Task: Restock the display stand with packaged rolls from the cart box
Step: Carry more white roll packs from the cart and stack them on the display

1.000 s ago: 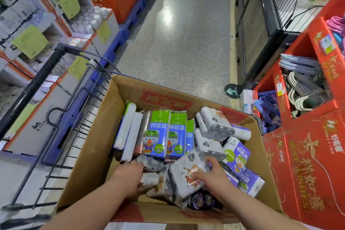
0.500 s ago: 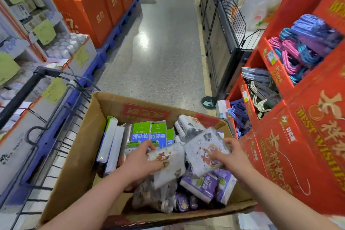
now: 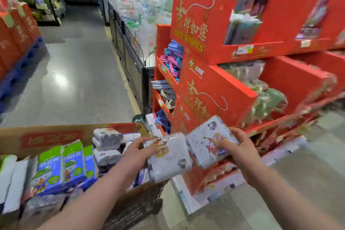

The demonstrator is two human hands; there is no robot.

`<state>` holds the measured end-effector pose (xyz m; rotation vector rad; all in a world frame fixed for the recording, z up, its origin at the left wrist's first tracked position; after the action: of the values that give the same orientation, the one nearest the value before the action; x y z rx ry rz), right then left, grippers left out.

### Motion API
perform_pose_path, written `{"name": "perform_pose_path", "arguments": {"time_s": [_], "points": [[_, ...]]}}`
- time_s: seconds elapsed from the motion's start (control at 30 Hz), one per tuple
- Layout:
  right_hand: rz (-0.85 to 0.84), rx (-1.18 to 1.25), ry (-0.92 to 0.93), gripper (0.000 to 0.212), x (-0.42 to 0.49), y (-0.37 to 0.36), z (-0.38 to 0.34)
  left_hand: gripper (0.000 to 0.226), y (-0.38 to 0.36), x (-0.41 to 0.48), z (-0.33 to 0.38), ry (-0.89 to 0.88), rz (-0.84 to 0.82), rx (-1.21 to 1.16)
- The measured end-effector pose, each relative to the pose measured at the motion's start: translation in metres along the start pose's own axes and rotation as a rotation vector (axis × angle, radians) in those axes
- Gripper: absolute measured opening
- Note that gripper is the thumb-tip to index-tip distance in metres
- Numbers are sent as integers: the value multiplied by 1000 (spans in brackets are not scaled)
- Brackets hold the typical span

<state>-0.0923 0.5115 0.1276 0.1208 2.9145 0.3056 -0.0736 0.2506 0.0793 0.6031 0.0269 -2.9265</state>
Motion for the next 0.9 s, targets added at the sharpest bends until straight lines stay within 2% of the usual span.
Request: {"name": "perform_pose_path", "arguments": {"time_s": [0.13,0.27,0.37,0.5,0.7,0.83,0.9], "points": [[203,70,-3,47,-59,101,16,37,-98,-46,-1,-37,-193,47],[363,132,-15,47,-116,190,39,62,-186,-85,-18,-36,-371,123],[478,196,-10,49,-152,246,56,56,-244,-108,-28,-44,-463,211],[606,250,2,46,-180,302,79,25,-310,-133,-33,-25,-563,268],[758,251,-57,51,-196,381,112,38,-409,-136,-36,-5,-686,361],[847,250,-76,52,-182,440,128,28,-490,-117,-25,9,-768,323],[882,259,-76,51,-167,471,130,36,-534,-103,-16,1,-799,314]]}}
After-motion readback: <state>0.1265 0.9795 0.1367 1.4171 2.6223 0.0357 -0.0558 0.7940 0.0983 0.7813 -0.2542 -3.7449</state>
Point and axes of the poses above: each hand's wrist, its own x-axis towards the middle knuckle, its own y-axis out of the back of the hand, z = x × y, the point moved 1 cm from there along x, towards the middle knuckle, and after that the axes turned 2 degrees about y, right-handed, at the moved point
